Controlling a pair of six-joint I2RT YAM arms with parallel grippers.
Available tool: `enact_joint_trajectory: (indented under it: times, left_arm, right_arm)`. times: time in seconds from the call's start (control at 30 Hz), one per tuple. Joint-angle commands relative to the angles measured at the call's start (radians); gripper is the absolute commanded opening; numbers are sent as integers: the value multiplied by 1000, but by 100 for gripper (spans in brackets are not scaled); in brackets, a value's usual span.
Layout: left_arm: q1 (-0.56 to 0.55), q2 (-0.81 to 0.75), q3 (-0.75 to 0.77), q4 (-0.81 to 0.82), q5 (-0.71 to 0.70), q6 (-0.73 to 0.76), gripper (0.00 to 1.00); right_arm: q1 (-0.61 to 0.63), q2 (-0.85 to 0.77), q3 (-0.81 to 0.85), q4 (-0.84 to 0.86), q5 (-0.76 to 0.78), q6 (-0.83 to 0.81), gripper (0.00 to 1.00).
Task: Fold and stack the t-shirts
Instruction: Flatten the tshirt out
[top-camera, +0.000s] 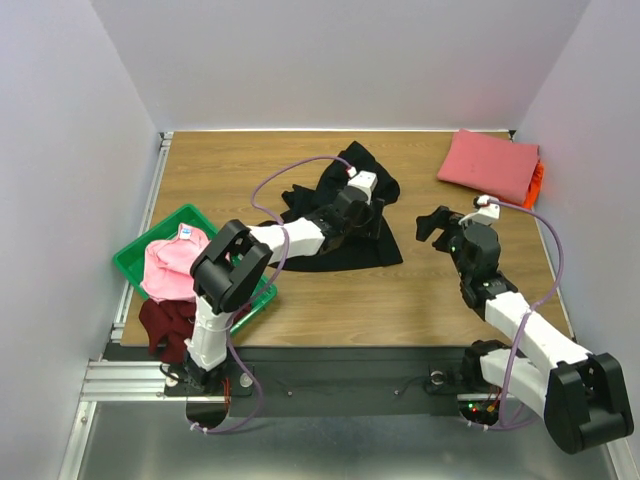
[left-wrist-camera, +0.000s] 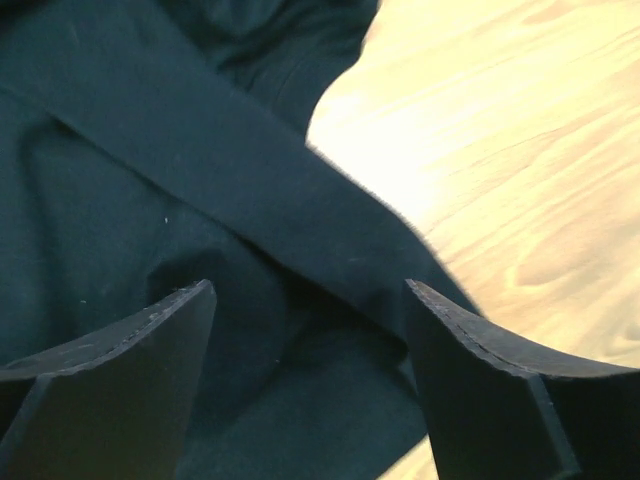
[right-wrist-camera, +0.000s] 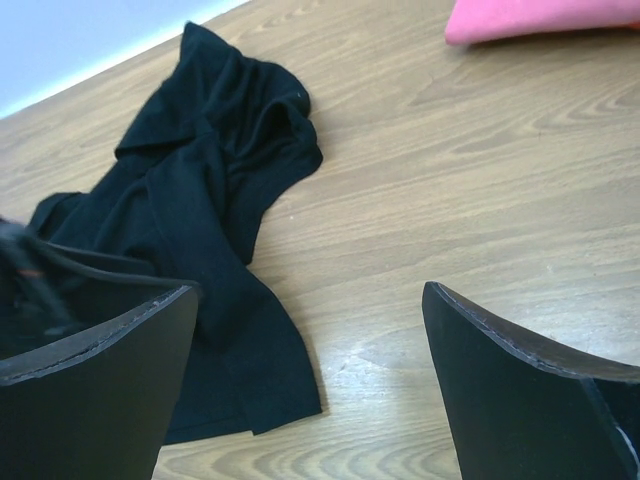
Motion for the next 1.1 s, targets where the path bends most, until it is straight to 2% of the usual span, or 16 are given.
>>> enact_joint_trajectory:
  times: [0.0,0.47,0.6,0.73,0.9,1.07]
  left_arm:
    - [-2,28,11,48,32,-35,84]
    - [-69,22,-79,136,50,-90,85]
    - [-86,22,-96,158,55,-111,88]
    - [-109,-32,-170,256,56,-144,91]
    - [-134,-32,-160,258,61,-150,92]
    - [-184,-92,-196,258,-100,-125,93]
  right_arm:
    - [-5,-39,12,13,23,-7,100]
    - [-5,-24,1,23,7,-4,100]
    - [-5,-22,-1,23,5,-4,100]
    - [-5,-15,-1,26,5,-9,100]
    - [-5,8,5,32,-6,-10,100]
    - [-4,21,7,36,-3,-15,100]
